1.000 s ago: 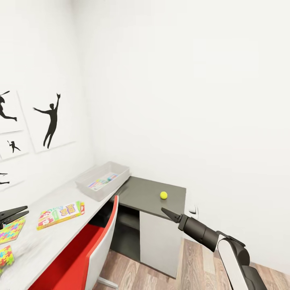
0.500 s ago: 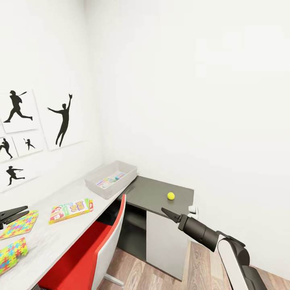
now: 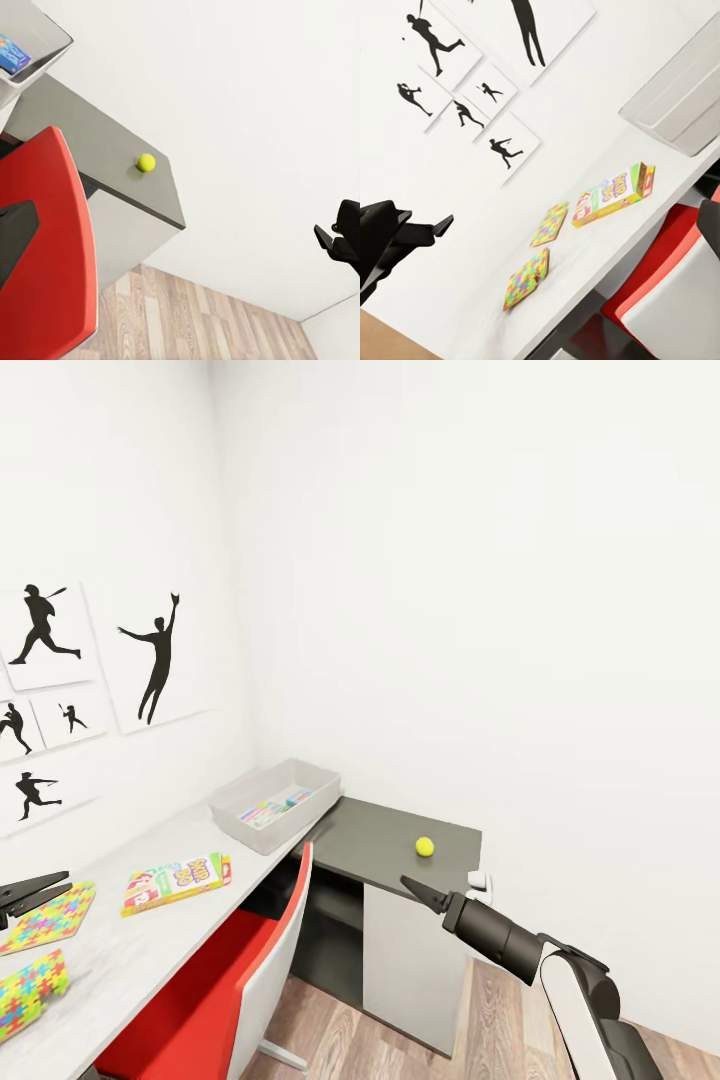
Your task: Put all the toys in the child's room - the three board games (two on the bed and one on the table), the two jigsaw puzzles on the table, and the tennis ball on the table - inside the toy box on the table in the child's room.
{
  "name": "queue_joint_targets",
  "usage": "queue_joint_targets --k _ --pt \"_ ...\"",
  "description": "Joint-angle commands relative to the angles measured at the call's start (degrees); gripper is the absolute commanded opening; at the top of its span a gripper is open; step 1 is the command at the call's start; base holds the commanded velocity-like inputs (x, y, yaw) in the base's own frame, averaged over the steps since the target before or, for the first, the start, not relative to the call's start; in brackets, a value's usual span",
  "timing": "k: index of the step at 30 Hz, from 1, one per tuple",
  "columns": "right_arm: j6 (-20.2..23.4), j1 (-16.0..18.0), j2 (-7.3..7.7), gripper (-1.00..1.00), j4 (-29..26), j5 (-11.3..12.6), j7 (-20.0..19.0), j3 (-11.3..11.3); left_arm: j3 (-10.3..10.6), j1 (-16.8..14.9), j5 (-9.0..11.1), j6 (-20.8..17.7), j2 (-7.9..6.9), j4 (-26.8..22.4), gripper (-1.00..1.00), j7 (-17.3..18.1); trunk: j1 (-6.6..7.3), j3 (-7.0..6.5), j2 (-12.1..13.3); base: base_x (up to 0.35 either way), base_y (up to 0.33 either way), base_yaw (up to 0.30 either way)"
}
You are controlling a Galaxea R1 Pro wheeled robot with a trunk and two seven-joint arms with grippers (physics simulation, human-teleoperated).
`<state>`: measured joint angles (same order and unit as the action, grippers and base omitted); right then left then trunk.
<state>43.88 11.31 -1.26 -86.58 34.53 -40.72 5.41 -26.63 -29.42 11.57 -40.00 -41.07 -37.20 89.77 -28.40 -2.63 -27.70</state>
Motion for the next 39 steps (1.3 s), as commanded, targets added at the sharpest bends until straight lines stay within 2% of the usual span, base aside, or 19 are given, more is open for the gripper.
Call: queue_joint_targets --k 1,12,19,24,25,29,34,39 --pt "0.3 0.0 -0.05 1.0 0.0 0.0 -0.1 0.1 0.0 0.0 -0.1 -0.6 -0.02 0.0 1.0 0.2 -0.02 0.02 0.0 0.0 0.0 0.0" --pt "0.6 0.0 -0.11 1.0 -0.1 -0.6 0.6 0.1 -0.1 0.0 -0.1 -0.6 -0.06 0.0 1.0 0.2 -0.02 0.02 0.0 0.0 0.0 0.002" --pt "2.4 0.7 0.01 1.0 -0.7 -0.8 2.5 0.4 -0.1 0.0 -0.1 -0.6 -0.08 0.0 1.0 0.2 -0.02 0.07 0.0 0.0 0.0 0.168" --pt "6.4 4.2 -0.08 1.0 -1.5 -0.9 6.0 0.3 -0.2 0.0 -0.1 -0.6 -0.12 0.0 1.0 0.2 -0.02 0.19 0.0 0.0 0.0 0.254" --pt "7.5 5.9 -0.14 1.0 -1.6 -0.8 8.3 0.1 -0.2 0.0 -0.1 -0.6 -0.13 0.0 1.0 0.2 -0.02 0.22 0.0 0.0 0.0 0.267" --pt "9.6 9.4 -0.32 1.0 -1.7 -0.7 13.1 -0.2 -0.2 0.0 -0.1 -0.6 -0.14 0.0 1.0 0.2 -0.02 0.34 0.0 0.0 0.0 0.27" --pt "13.4 14.8 -1.12 1.0 -1.7 -0.4 18.3 -0.8 -0.2 0.0 -0.1 -0.6 -0.15 0.0 1.0 0.2 -0.02 0.54 0.0 0.0 0.0 0.27" --pt "15.3 19.9 -2.0 1.0 -0.8 -0.3 22.7 -2.0 -0.2 0.0 -0.1 -0.6 -0.16 0.0 1.0 0.2 -0.02 0.81 0.0 -0.004 0.0 0.251"
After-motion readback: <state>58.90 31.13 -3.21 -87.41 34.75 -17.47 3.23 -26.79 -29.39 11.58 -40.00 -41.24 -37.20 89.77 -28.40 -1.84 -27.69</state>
